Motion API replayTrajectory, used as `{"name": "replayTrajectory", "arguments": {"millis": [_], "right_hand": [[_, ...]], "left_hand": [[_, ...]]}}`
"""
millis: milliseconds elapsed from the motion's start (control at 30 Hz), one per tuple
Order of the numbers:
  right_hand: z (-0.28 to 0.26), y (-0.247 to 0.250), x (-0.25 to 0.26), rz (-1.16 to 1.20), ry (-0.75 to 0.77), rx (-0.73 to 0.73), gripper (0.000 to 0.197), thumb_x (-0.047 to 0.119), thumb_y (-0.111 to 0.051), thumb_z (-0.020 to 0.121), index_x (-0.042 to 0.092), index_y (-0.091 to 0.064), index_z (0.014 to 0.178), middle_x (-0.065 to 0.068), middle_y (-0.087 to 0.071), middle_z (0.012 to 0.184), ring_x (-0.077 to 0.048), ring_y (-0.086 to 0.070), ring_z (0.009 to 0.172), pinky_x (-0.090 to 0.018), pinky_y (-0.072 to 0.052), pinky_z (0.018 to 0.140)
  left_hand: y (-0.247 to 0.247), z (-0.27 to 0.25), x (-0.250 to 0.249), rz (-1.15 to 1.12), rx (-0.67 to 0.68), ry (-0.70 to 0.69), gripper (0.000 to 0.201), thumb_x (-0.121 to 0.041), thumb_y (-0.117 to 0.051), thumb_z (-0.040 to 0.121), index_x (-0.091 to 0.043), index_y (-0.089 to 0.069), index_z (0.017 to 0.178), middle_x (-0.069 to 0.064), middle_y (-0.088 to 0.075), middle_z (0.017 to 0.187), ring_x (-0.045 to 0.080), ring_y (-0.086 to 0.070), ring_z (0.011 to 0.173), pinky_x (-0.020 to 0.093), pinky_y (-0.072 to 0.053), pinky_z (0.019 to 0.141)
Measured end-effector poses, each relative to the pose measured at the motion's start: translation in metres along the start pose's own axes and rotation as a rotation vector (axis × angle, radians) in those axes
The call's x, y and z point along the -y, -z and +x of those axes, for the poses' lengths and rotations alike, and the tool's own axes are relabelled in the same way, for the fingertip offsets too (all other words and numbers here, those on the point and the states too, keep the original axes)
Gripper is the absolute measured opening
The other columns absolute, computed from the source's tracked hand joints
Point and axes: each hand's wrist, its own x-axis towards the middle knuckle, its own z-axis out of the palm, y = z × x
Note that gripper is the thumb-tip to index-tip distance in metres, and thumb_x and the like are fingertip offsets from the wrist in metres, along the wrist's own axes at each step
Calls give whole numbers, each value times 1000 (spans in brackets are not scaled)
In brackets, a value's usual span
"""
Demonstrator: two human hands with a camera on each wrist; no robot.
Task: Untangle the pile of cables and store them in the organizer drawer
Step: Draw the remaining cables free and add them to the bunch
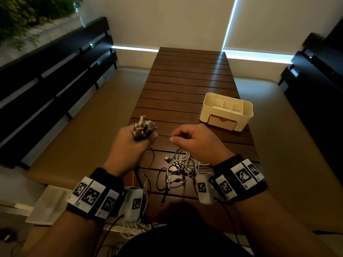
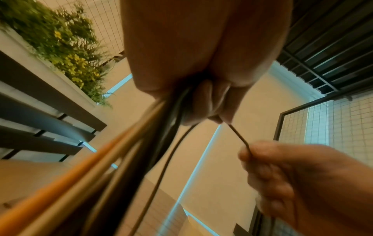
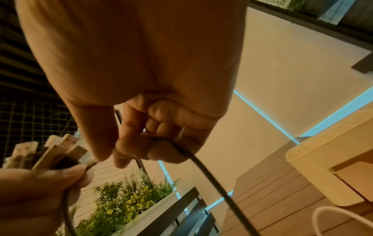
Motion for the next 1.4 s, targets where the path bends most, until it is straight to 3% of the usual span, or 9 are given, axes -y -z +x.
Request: {"name": "replayTrajectory", "arguments": {"millis": [167,267,400,500,667,900,1033,1167,1400], "right_hand": [[-3,13,-13,25,-115,-177,15,34,-61,97,25,-70,89,-1,-67,84,-15,-61,77,-28,-50,70],[-1,22,-11,22,-86,-259,14,31,-62,97,23,-70,89,-1,-67,84,-11,-58,77,-19,-46,66],[5,16,-3,-55,-71,-97,13,32,-63,96,30,-68,83,1,-68,81,-18,-62,77,-25,-50,67],[5,6,-1,-112,-89,6,14,35,-63,96,30,-67,83,5,-66,80,-15,-62,75,-27,-51,68],[7,2,-4,-201,-151,84,18,37,-60,98,33,-63,80,10,-62,78,-7,-59,72,-21,-43,64],[9,1,11,1,46,4,13,28,-64,96,22,-73,87,8,-62,70,-4,-53,60,-18,-43,57],[6,6,5,36,-10,-29,10,32,-64,95,28,-72,90,2,-68,80,-13,-60,71,-21,-48,64],[2,15,-14,-12,-155,-144,19,38,-64,94,25,-69,82,4,-62,73,-5,-53,64,-24,-45,63],[7,13,-10,-65,-130,-141,16,33,-65,94,24,-70,82,4,-64,75,-13,-59,71,-27,-48,65]], "left_hand": [[36,12,9,-110,-311,68,18,-22,-66,94,-24,-63,76,-3,-49,62,16,-44,54,34,-38,57],[36,12,11,-49,-194,126,9,-19,-68,93,-11,-68,88,-5,-50,61,10,-42,50,32,-37,57],[15,4,1,22,-120,99,3,-17,-66,94,-16,-67,96,3,-63,81,14,-53,66,29,-44,62],[4,2,-6,66,-131,58,9,-17,-65,94,-25,-63,96,-6,-64,90,5,-57,80,20,-41,66],[5,1,-5,33,-190,84,16,-19,-64,95,-34,-58,95,-9,-62,91,3,-56,79,19,-43,68],[-7,0,-11,1,181,-82,6,-16,-67,93,-19,-67,88,-17,-64,70,-4,-55,59,12,-41,58],[3,4,-7,-25,80,-67,15,-20,-65,94,-24,-63,81,-20,-59,60,-1,-49,51,20,-38,55],[23,11,11,-123,-148,32,29,-23,-64,96,-21,-55,68,-12,-47,52,8,-39,50,33,-34,58],[10,9,4,-20,-95,80,7,-21,-65,94,-17,-69,98,0,-63,81,12,-52,66,30,-43,65]]}}
